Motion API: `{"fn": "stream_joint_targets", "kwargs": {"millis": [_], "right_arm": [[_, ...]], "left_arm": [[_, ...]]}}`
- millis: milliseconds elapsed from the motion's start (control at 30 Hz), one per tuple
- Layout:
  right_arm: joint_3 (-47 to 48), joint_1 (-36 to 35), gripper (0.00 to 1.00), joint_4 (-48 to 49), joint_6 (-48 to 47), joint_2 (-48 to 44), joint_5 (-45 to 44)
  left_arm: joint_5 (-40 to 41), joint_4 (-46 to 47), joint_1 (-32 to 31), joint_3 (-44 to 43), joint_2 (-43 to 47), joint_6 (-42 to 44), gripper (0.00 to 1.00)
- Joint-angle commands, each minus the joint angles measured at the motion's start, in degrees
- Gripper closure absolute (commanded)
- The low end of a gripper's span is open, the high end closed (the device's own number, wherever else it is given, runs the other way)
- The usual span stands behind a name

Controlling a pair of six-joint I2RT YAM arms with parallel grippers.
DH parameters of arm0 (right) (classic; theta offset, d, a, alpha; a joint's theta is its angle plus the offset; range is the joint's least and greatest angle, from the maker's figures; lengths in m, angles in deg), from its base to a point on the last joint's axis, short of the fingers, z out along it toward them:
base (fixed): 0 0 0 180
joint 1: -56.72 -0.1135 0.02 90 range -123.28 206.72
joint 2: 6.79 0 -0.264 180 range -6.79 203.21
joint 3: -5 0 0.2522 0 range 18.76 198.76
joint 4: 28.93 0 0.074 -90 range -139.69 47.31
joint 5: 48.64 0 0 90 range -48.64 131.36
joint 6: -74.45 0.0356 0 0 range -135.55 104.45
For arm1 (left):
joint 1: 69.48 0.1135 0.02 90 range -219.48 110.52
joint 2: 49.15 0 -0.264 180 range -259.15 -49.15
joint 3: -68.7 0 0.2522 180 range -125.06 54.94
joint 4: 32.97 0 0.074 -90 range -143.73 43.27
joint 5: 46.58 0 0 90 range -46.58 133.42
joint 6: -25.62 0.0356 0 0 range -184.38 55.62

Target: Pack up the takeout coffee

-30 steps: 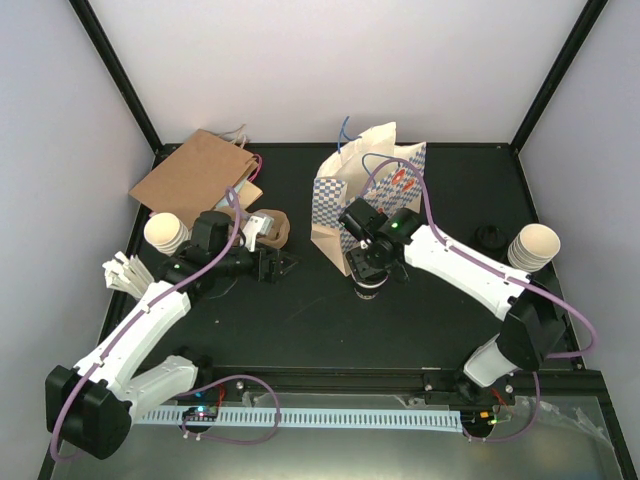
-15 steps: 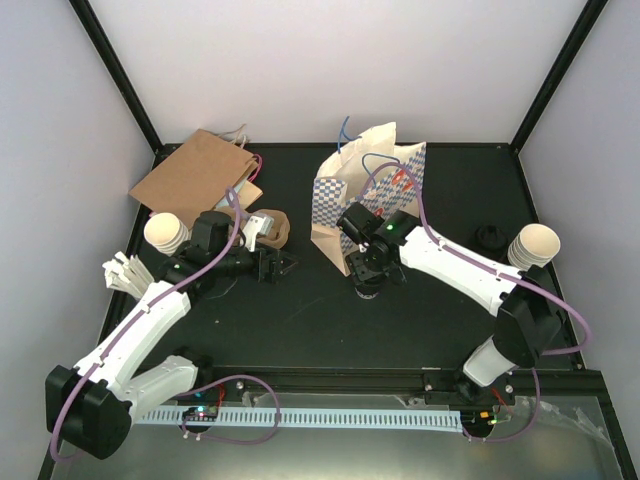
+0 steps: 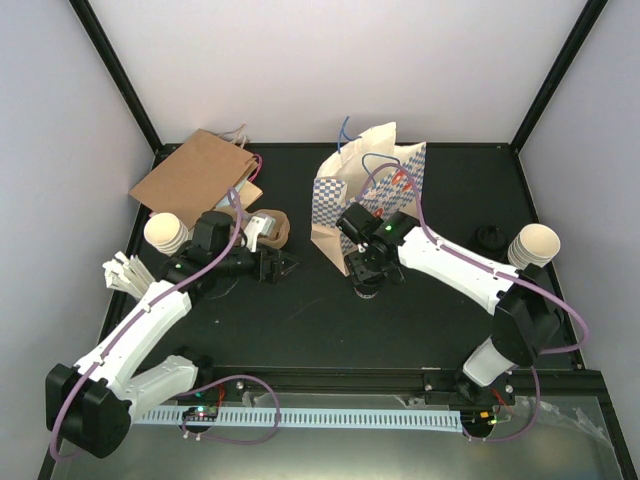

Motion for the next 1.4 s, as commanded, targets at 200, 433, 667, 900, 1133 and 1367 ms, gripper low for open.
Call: {"fn": "stream_joint_targets", "kwargs": {"millis": [200, 433, 667, 900, 1133, 1367], "right_arm": [[-4.65, 0.25, 0.3, 1.73, 0.07, 0.78, 7.73], [-5.65, -2.87, 0.31, -0.17, -0.75, -1.01, 10.44], [-5.3, -4.78, 0.32, -0.16, -0.86, -1.56, 12.5], [-3.49, -9.09, 0.33, -0.76, -2.98, -2.56, 15.52], [-3.84, -13.01, 0.34, -1.13, -2.69, -0.57, 13.65], [-5.44, -15.68, 0.34, -2.15, -1.82, 1.58, 9.15]], "left_arm": [[-1.72, 2.68, -1.4, 0.17, -0.67, -1.97, 0.01], [-2.43, 4.89, -3.26, 0.82, -2.23, -3.88, 0.01], [-3.32, 7.61, -5.5, 0.84, -3.83, -6.23, 0.01], [-4.22, 10.7, -7.11, 1.03, -5.41, -9.04, 0.01], [-4.93, 13.66, -9.4, 2.24, -8.3, -10.95, 0.07], [-3.24, 15.32, -11.55, 3.65, -10.84, -13.56, 0.09]]}}
